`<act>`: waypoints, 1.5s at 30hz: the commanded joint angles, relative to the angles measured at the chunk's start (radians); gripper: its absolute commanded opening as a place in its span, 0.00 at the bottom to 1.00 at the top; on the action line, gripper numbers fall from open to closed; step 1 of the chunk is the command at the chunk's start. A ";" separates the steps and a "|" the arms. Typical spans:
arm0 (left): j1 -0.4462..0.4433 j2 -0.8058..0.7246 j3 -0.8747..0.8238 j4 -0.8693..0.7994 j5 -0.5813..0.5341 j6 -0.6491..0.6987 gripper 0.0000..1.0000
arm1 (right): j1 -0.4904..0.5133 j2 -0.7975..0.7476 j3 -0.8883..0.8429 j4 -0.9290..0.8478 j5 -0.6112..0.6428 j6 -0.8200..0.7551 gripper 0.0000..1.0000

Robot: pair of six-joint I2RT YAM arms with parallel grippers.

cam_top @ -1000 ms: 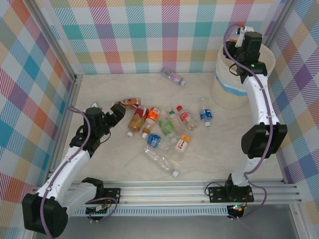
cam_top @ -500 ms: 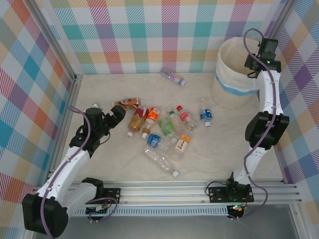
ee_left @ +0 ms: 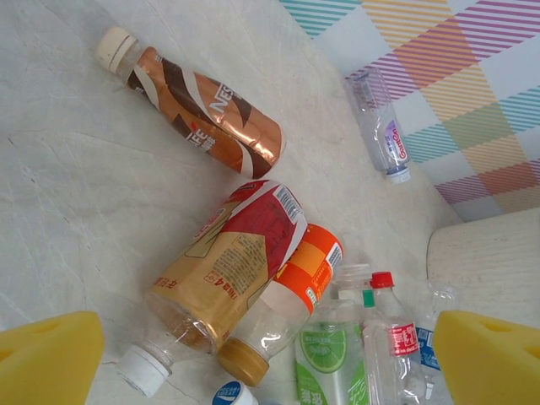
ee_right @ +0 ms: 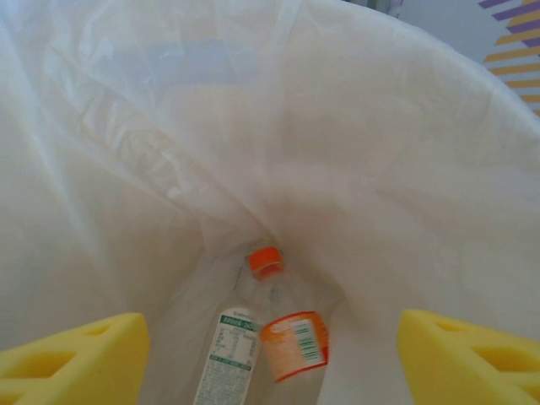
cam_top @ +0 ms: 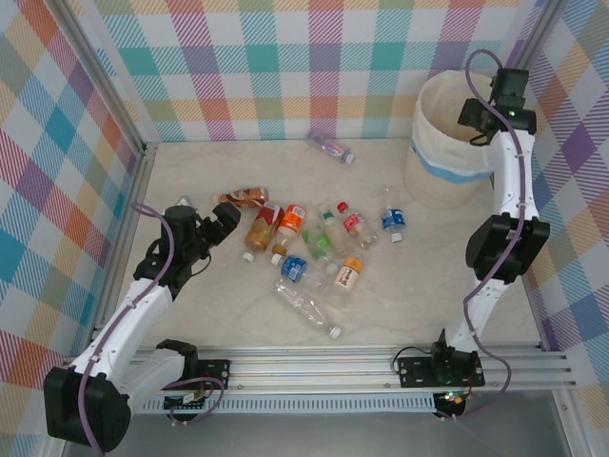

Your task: Put the plastic bottles in the bin

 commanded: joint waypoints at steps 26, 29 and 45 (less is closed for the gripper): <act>0.042 0.062 0.006 -0.074 -0.014 -0.017 1.00 | 0.579 -0.630 -0.921 0.228 -0.393 -0.060 0.84; 0.049 0.061 0.004 -0.076 -0.019 -0.025 1.00 | 0.715 -0.641 -1.000 0.157 -0.345 -0.032 0.82; 0.077 0.077 -0.007 -0.076 0.025 -0.052 1.00 | 1.288 -0.454 -1.116 0.276 -0.109 0.032 0.78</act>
